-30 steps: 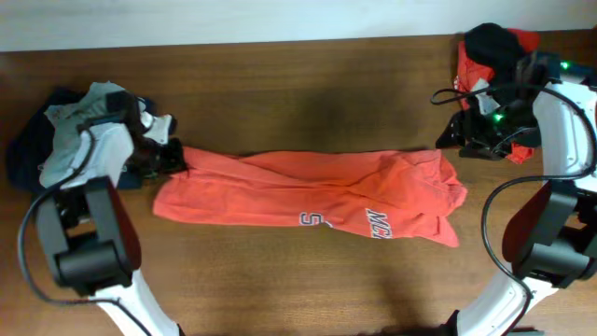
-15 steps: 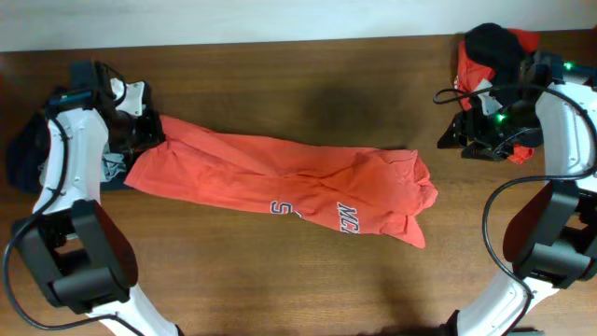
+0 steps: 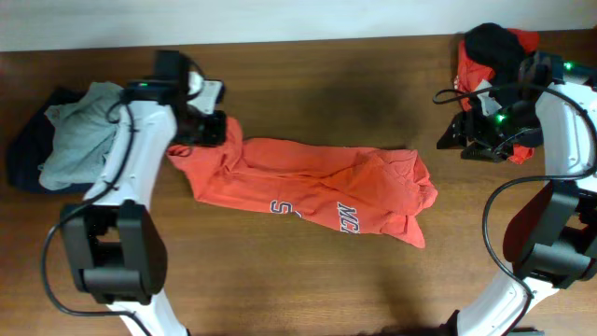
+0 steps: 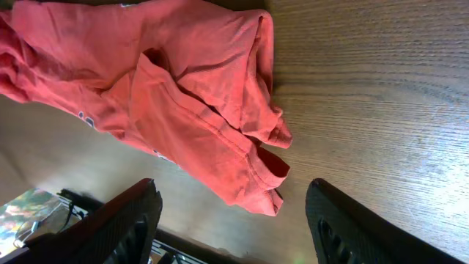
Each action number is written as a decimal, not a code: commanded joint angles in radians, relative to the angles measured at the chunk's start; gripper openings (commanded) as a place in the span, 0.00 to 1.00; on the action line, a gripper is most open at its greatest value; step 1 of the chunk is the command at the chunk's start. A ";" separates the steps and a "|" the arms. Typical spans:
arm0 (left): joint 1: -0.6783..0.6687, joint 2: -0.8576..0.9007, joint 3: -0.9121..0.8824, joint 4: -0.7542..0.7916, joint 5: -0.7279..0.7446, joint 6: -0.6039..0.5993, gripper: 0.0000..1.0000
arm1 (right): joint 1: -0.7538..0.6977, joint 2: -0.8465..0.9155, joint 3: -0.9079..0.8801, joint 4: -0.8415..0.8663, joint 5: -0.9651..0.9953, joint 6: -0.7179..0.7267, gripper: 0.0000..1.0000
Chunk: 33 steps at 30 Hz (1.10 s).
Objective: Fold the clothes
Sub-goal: 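Fold the left end of the shirt rightward with the left gripper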
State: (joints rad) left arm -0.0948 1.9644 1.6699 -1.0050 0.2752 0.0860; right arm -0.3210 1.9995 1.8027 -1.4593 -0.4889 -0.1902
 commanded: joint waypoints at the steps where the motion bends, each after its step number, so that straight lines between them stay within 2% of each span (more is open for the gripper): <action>1: -0.064 -0.031 0.020 0.009 -0.013 -0.026 0.00 | 0.001 -0.026 0.017 -0.004 -0.016 -0.004 0.67; 8: -0.179 -0.026 0.019 0.015 -0.090 -0.053 0.00 | 0.001 -0.026 0.017 -0.007 -0.016 -0.004 0.67; 26: -0.358 0.084 0.019 0.060 -0.089 -0.102 0.01 | 0.001 -0.026 0.017 -0.007 -0.016 -0.004 0.67; 31: -0.400 0.085 0.019 0.096 -0.089 -0.103 0.07 | 0.001 -0.026 0.017 -0.008 -0.016 -0.004 0.67; 33: -0.416 0.085 0.019 0.108 -0.089 -0.106 0.19 | 0.001 -0.026 0.017 -0.008 -0.016 -0.004 0.68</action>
State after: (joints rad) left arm -0.4862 2.0453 1.6703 -0.9096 0.1818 -0.0059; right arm -0.3210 1.9995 1.8027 -1.4631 -0.4892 -0.1902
